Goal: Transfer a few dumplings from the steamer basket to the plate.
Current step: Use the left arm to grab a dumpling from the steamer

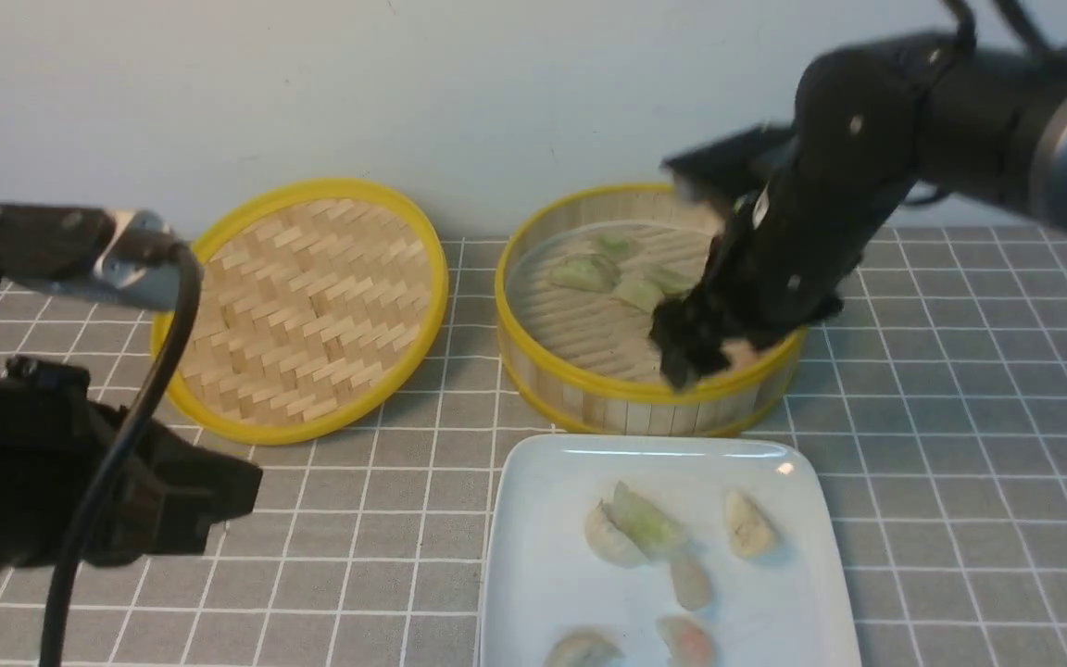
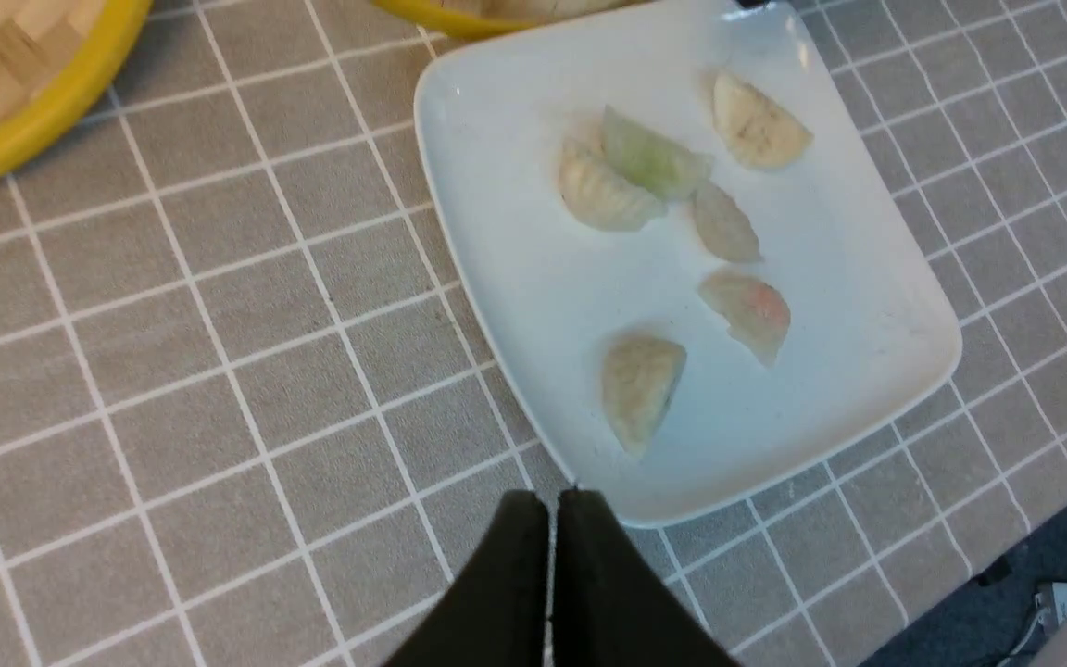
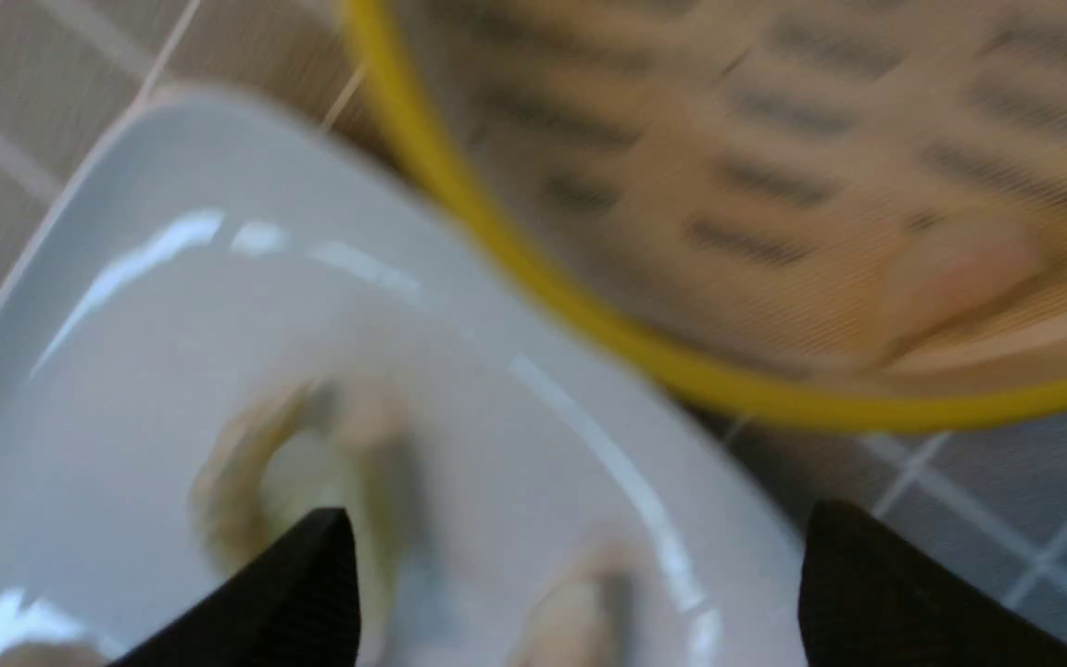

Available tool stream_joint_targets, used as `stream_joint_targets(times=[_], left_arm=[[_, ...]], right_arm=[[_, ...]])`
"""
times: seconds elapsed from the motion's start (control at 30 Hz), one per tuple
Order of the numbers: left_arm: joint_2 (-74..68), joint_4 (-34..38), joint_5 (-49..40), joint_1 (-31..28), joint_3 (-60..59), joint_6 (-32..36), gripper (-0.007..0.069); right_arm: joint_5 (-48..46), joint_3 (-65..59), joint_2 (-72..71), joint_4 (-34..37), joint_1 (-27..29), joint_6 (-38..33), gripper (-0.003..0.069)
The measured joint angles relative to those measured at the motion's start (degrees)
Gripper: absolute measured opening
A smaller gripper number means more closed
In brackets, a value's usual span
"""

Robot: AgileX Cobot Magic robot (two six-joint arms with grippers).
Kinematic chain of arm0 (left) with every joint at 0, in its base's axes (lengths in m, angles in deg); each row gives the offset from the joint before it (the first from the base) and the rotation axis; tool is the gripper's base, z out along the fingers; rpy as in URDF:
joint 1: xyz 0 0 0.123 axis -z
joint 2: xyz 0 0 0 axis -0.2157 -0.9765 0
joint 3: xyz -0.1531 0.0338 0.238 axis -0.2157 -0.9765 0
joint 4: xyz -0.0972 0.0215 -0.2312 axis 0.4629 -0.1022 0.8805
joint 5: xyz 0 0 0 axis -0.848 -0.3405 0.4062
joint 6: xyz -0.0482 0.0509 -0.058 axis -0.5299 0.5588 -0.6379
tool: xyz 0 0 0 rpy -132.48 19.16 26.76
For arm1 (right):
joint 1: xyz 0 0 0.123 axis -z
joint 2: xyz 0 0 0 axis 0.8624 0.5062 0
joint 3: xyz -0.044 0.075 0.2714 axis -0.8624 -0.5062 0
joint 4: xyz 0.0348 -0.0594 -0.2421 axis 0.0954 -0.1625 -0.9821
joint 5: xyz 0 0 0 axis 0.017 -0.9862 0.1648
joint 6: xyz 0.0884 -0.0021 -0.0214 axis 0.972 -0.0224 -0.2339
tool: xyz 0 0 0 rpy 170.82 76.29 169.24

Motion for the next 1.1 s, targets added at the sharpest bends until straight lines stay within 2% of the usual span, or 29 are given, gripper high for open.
stream_joint_targets(times=[0.17,0.23,0.27,0.33,0.37,0.4,0.5,0.6,0.77,1.1], left_arm=[[-10.40,0.00,-1.05,0.00,9.31,0.25,-0.0005],[-19.70,0.00,-2.63,0.00,18.34,1.82,-0.0005],[-20.38,0.00,-2.75,0.00,19.06,1.93,-0.0005],[-29.08,0.06,-4.22,0.00,28.26,3.83,-0.0005],[-30.34,0.06,-4.35,0.00,29.65,3.97,-0.0005],[-34.05,0.06,-5.12,0.00,33.56,4.59,-0.0005],[-41.96,0.06,-7.25,0.08,41.46,5.72,-0.0005],[-49.39,-0.05,-9.29,0.46,47.96,7.40,-0.0005],[-57.92,-0.88,-7.67,2.38,56.33,10.11,-0.0005],[-76.55,-1.62,-6.80,8.56,79.80,10.16,-0.0005]], right_arm=[[-4.46,6.84,0.00,-0.79,4.40,1.09,0.0512],[-7.01,7.58,-0.54,1.56,6.20,-1.35,0.0417],[-7.23,7.58,-0.72,2.02,6.43,-1.70,0.0396],[-7.74,6.45,-2.96,5.01,7.61,-2.89,0.0252],[-7.74,6.03,-3.57,5.49,7.81,-2.96,0.0225],[-7.74,4.40,-5.82,6.87,8.35,-3.08,0.0131],[-7.74,-1.19,-13.39,8.19,9.30,-3.08,0.0020],[-8.10,-8.87,-22.82,8.35,9.42,-3.08,-0.0009],[-8.64,-20.04,-37.12,9.84,9.42,-3.08,-0.0014],[-9.67,-26.52,-60.76,10.58,9.47,0.98,-0.0015]])
